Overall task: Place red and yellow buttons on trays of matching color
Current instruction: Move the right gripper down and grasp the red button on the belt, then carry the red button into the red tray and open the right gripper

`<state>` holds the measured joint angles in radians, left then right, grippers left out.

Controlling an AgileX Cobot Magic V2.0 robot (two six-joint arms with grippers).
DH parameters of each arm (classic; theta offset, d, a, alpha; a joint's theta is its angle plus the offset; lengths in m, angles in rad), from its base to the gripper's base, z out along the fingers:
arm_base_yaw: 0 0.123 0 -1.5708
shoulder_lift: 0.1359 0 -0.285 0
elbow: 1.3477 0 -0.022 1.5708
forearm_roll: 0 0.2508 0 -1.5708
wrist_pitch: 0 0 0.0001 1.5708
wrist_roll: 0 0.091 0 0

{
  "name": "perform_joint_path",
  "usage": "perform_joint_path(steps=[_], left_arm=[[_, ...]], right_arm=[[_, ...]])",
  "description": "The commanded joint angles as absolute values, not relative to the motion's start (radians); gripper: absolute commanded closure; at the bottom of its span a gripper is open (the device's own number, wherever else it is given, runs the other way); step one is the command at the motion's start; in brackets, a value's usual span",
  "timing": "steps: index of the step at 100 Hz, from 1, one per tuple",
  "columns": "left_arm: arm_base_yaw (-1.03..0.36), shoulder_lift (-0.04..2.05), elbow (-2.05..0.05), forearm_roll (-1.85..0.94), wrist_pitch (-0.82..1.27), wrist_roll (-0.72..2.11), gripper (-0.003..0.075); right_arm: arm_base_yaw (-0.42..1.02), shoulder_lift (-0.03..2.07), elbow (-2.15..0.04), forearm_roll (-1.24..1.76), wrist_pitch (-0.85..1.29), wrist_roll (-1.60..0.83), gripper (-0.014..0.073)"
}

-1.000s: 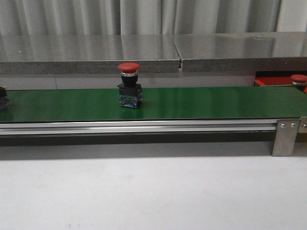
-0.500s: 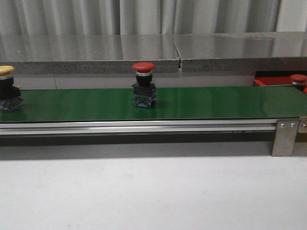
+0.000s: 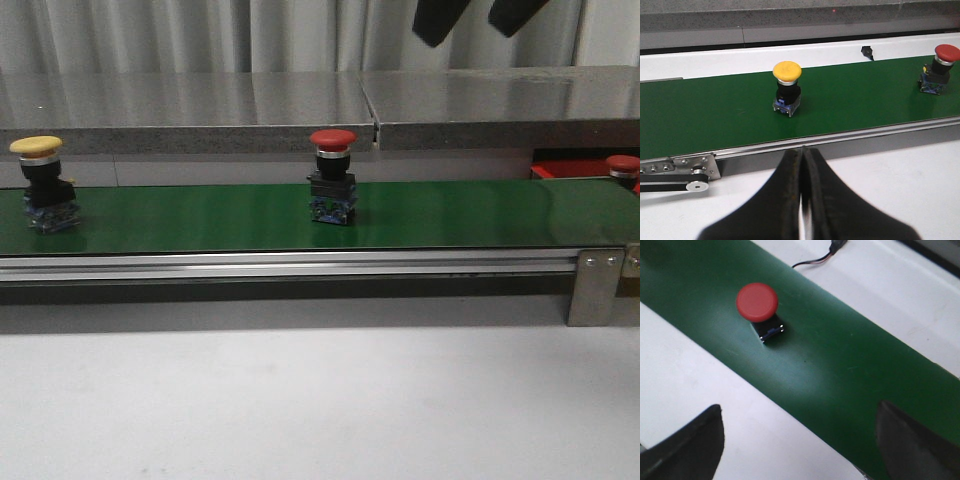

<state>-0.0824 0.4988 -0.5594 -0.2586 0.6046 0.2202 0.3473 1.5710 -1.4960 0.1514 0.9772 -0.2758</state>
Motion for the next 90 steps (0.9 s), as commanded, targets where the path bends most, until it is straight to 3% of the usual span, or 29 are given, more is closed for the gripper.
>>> perform_joint_path(steps=[1, 27, 66, 73, 90], left_arm=[[-0.092, 0.502, -0.587, -0.273, 0.537, 0.216, 0.0739], [-0.092, 0.502, -0.587, -0.273, 0.537, 0.216, 0.0739], [-0.092, 0.502, -0.587, -0.273, 0.537, 0.216, 0.0739], [-0.092, 0.502, -0.587, -0.273, 0.537, 0.216, 0.0739], [-0.092, 0.502, -0.587, -0.273, 0.537, 0.216, 0.0739]], right_arm=[[0.347, 1.613, -1.615, 0.171, 1.042, -0.336, -0.0019], [0.347, 1.817, -1.772, 0.221, 1.160, -0.512, -0.0019], [0.347, 1.934, -1.787, 0.238, 0.994, -0.556, -0.0013], [0.347, 1.934, -1.787, 0.238, 0.977, -0.556, 0.0051], [0.344, 1.934, -1.787, 0.238, 0.994, -0.556, 0.0378]])
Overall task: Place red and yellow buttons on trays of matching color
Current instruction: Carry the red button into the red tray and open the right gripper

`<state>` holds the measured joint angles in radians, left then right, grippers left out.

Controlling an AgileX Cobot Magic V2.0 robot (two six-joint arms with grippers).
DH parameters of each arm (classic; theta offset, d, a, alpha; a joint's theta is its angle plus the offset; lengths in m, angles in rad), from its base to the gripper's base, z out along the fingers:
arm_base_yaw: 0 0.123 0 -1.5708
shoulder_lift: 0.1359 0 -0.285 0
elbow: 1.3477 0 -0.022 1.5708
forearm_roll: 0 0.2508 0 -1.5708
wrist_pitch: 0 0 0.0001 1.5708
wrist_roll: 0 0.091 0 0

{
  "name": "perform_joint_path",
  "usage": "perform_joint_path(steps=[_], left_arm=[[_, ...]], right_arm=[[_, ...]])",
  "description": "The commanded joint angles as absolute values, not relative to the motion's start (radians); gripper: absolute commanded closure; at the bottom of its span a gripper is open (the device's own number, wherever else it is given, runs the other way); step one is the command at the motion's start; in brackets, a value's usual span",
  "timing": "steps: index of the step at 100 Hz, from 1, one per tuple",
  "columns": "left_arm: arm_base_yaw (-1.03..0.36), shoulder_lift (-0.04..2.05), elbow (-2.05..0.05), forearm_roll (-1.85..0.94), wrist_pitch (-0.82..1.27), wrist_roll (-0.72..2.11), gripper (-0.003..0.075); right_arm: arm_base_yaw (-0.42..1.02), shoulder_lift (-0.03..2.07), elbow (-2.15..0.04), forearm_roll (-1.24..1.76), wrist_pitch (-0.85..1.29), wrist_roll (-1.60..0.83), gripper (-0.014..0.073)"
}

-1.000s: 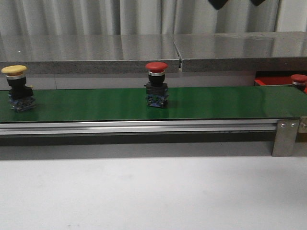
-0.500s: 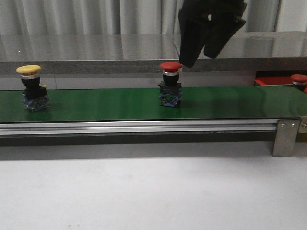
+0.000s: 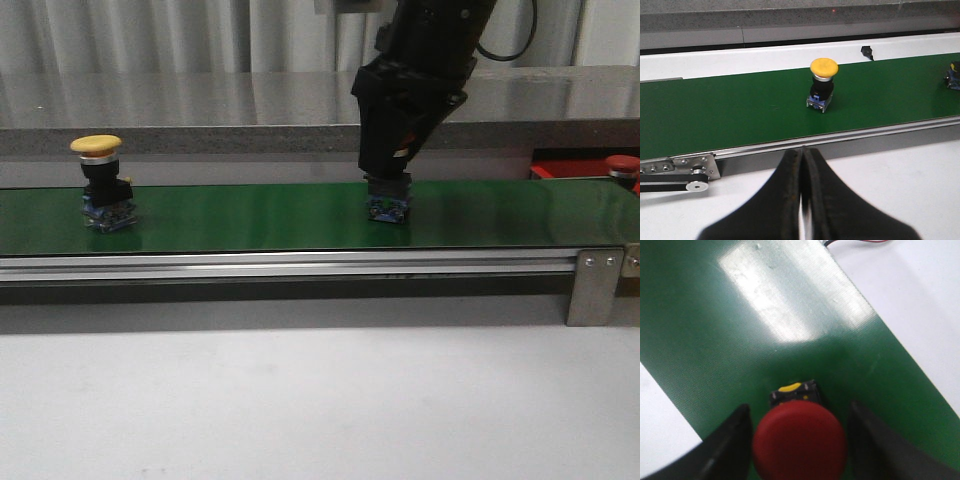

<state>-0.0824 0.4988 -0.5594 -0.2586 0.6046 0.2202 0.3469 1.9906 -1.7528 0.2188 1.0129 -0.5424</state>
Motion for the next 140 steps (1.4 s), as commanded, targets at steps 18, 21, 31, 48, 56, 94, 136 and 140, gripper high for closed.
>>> perform_joint_path(steps=[18, 21, 31, 48, 56, 94, 136, 140], left_arm=[[-0.092, 0.502, -0.587, -0.273, 0.537, 0.216, 0.0739], [-0.092, 0.502, -0.587, -0.273, 0.537, 0.216, 0.0739], [-0.092, 0.502, -0.587, -0.273, 0.537, 0.216, 0.0739], [-0.092, 0.502, -0.587, -0.273, 0.537, 0.216, 0.0739], [-0.092, 0.502, -0.587, -0.273, 0.537, 0.216, 0.0739], [-0.092, 0.502, -0.587, -0.273, 0.537, 0.216, 0.0739], [-0.092, 0.502, -0.587, -0.273, 0.537, 0.216, 0.0739], [-0.092, 0.502, -0.587, -0.273, 0.537, 0.216, 0.0739]], right_arm=[[0.340, 1.930, -1.787, 0.238, 0.988, -0.551, 0.0484], [0.337, 1.927, -1.787, 0.239, 0.988, -0.546, 0.0484], [0.321, 1.910, -1.787, 0.240, 0.988, -0.489, 0.0484], [0.260, 1.851, -1.786, 0.240, 0.983, -0.402, 0.0484], [0.227, 1.818, -1.779, 0.240, 0.981, -0.374, 0.0484], [0.022, 1.666, -1.687, 0.240, 0.969, -0.359, 0.0484], [-0.269, 1.615, -1.596, 0.240, 0.916, -0.354, 0.0484], [-0.294, 1.615, -1.576, 0.240, 0.898, -0.351, 0.0484]])
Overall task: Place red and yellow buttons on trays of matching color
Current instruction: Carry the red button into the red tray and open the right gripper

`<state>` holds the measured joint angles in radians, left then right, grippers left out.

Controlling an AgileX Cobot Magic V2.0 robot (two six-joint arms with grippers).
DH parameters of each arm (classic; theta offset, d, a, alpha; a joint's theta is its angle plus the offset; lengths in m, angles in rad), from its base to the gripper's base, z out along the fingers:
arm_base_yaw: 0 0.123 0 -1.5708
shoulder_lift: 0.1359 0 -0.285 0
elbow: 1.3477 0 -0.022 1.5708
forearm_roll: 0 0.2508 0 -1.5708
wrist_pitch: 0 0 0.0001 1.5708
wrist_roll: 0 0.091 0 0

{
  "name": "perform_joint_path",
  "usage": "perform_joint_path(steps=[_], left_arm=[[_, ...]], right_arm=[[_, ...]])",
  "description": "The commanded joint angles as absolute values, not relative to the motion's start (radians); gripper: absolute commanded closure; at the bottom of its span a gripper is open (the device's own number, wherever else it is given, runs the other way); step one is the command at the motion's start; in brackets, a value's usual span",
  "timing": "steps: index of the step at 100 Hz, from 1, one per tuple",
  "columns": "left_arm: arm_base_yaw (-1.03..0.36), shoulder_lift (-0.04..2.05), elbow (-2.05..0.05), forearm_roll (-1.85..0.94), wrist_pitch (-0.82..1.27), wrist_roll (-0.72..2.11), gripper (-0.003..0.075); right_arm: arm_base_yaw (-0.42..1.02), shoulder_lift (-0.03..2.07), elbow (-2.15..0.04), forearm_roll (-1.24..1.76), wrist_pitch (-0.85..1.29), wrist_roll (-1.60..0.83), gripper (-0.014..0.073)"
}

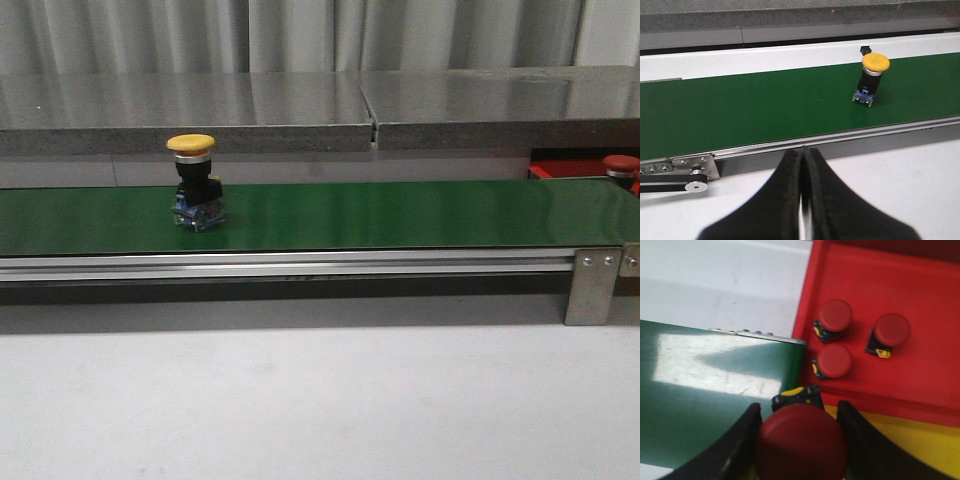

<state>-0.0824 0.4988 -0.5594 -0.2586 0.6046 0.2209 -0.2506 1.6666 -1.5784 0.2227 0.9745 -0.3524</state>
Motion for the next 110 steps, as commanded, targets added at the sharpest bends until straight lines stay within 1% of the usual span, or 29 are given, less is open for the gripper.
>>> perform_joint_path(steps=[1, 16, 30, 67, 87, 110], left_arm=[[-0.092, 0.502, -0.587, -0.273, 0.537, 0.216, 0.0739], [-0.092, 0.502, -0.587, -0.273, 0.537, 0.216, 0.0739], [-0.092, 0.502, -0.587, -0.273, 0.537, 0.216, 0.0739], [-0.092, 0.502, -0.587, -0.273, 0.537, 0.216, 0.0739], [-0.092, 0.502, -0.587, -0.273, 0.537, 0.216, 0.0739], [-0.092, 0.502, -0.587, -0.273, 0.537, 0.216, 0.0739]], right_arm=[[-0.302, 1.615, -1.573, 0.240, 0.890, -0.348, 0.0484], [-0.367, 1.632, -1.504, 0.240, 0.798, -0.319, 0.0484], [-0.402, 1.683, -1.488, 0.240, 0.744, -0.289, 0.0484], [-0.404, 1.844, -1.490, 0.279, 0.623, -0.284, 0.0484], [-0.404, 1.890, -1.490, 0.317, 0.536, -0.284, 0.0484], [-0.403, 1.923, -1.490, 0.353, 0.502, -0.284, 0.0484]])
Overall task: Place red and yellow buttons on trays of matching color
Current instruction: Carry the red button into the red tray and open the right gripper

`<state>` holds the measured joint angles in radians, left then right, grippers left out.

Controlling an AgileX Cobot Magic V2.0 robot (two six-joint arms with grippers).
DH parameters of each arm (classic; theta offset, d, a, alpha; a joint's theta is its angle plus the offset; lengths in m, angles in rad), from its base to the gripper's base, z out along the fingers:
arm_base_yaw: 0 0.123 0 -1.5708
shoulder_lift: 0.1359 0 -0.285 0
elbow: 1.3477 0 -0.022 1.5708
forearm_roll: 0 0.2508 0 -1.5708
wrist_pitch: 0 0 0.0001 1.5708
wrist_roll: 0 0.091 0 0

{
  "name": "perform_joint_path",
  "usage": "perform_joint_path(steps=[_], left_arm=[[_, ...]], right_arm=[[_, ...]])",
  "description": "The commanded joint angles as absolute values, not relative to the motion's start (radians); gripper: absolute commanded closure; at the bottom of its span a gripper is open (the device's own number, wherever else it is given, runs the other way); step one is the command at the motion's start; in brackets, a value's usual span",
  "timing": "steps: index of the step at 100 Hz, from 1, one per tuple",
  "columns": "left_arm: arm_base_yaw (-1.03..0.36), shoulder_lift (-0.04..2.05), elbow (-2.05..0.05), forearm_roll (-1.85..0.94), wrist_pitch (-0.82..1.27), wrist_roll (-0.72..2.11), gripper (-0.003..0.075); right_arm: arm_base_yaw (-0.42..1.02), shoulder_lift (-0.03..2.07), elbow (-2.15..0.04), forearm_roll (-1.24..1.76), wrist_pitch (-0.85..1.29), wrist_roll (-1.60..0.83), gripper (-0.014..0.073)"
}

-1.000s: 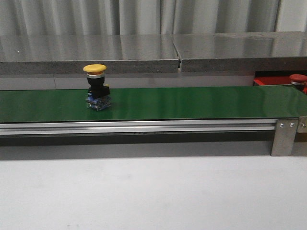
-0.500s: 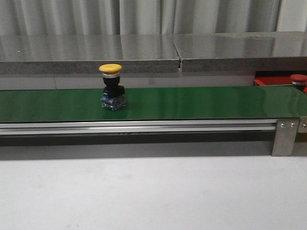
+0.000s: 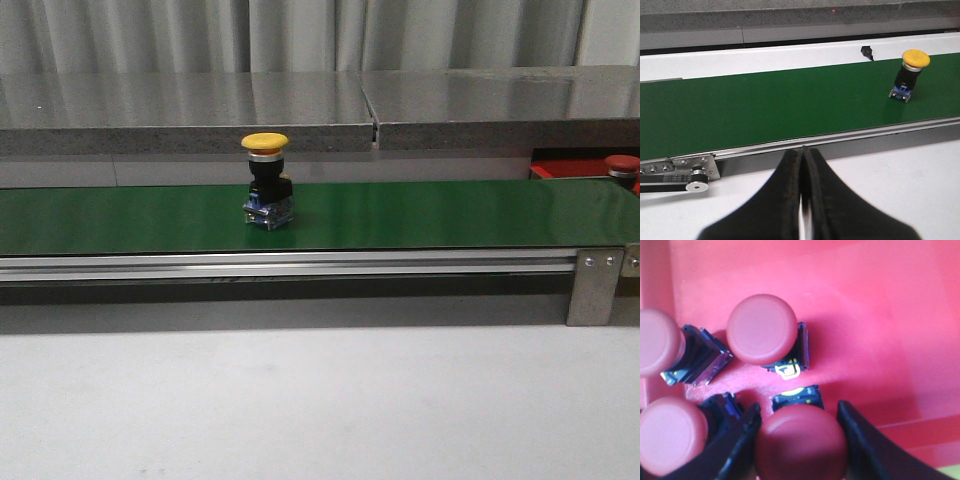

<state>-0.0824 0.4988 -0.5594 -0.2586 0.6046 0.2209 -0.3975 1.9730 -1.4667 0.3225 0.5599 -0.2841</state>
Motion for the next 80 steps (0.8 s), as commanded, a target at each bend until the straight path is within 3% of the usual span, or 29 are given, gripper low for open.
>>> perform_joint_path(steps=[1, 15, 30, 39, 80], left_arm=[[-0.092, 0.502, -0.587, -0.273, 0.537, 0.216, 0.0739], [-0.092, 0.502, -0.587, -0.273, 0.537, 0.216, 0.0739], [-0.092, 0.502, -0.587, -0.273, 0.537, 0.216, 0.0739], [-0.092, 0.502, -0.587, -0.273, 0.537, 0.216, 0.0739], [-0.092, 0.502, -0.587, -0.273, 0.537, 0.216, 0.0739]], right_arm=[[-0.403, 1.923, -1.490, 0.353, 0.501, -0.284, 0.0484], [-0.403, 1.924, -1.490, 0.357, 0.491, -0.284, 0.0426], [-0.403, 1.924, -1.490, 0.359, 0.495, -0.284, 0.0155], [-0.403, 1.924, -1.490, 0.359, 0.495, -0.284, 0.0075], [-0.399, 1.851, -1.476, 0.347, 0.495, -0.309, 0.0074]])
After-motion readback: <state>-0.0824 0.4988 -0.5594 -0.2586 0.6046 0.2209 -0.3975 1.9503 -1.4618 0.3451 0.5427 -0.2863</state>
